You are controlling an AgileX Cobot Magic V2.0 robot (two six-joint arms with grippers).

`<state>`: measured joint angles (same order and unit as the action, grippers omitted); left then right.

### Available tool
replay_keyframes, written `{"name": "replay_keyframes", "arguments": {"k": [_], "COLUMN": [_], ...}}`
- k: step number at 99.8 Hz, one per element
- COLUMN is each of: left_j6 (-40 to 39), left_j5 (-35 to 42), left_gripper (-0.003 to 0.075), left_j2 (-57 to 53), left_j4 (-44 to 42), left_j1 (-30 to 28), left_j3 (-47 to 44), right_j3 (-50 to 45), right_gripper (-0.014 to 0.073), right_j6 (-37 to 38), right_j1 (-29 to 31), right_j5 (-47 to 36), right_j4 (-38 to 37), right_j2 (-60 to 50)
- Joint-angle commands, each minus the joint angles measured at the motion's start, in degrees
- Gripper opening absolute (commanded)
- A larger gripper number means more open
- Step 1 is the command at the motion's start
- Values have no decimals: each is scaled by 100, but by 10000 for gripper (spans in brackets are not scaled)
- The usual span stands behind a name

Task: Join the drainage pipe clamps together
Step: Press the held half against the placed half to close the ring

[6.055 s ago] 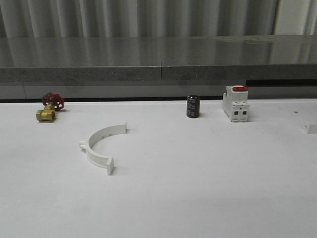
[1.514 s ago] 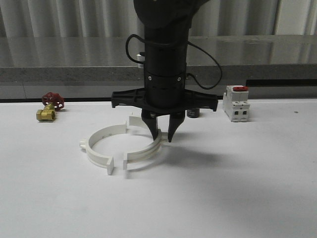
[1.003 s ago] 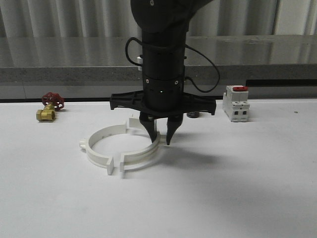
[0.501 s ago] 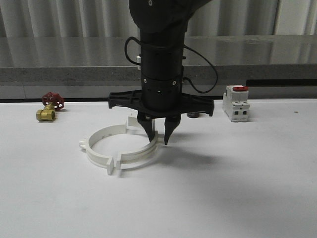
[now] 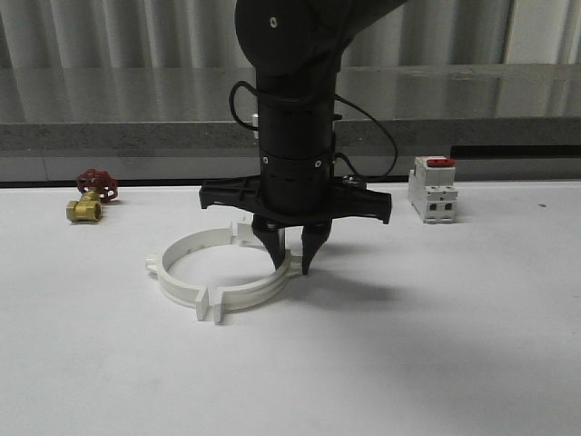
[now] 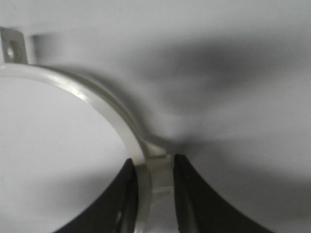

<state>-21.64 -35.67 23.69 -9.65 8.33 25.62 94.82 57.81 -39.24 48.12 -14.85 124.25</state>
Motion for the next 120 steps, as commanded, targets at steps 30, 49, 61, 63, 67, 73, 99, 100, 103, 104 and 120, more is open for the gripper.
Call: {"name": "replay_keyframes", "arguments": {"k": [30,49,61,63,67,73,99,100,103,104,120], "left_j6": [6,6,6,6,6,6,6,6,6,6,6], "left_j5": [383,383,383,383,383,383,383,383,383,383,383], "left_gripper": [-20,-20,-20,-20,-20,-20,-20,-20,-20,-20,-20], "left_j2": [38,38,38,38,38,38,38,38,38,38,38], "left_j4": [15,15,15,15,15,15,15,15,15,15,15], "left_j1": [15,15,15,15,15,15,15,15,15,15,15], "left_j3": [159,159,159,159,159,159,159,159,159,159,159], "right_j3": [184,184,184,184,184,184,184,184,184,184,184], "right_gripper": [49,49,49,49,49,49,181,188,216,231,385], "right_j6": [164,163,169,169,169,169,169,169,169,169,169], "right_j1": [-28,-28,-28,-28,-28,-28,-28,-28,-28,-28,-28], "right_j5": [-256,-255,-250,-250,-250,-250,-250,-250,-255,-255,-261], "right_j4": [-159,-159,-159,-159,-159,-159,-159,-159,-159,-159,-159], "right_j2": [-314,-231,-205,-205,-205,-205,-204,-204,-204,-204,-204]}}
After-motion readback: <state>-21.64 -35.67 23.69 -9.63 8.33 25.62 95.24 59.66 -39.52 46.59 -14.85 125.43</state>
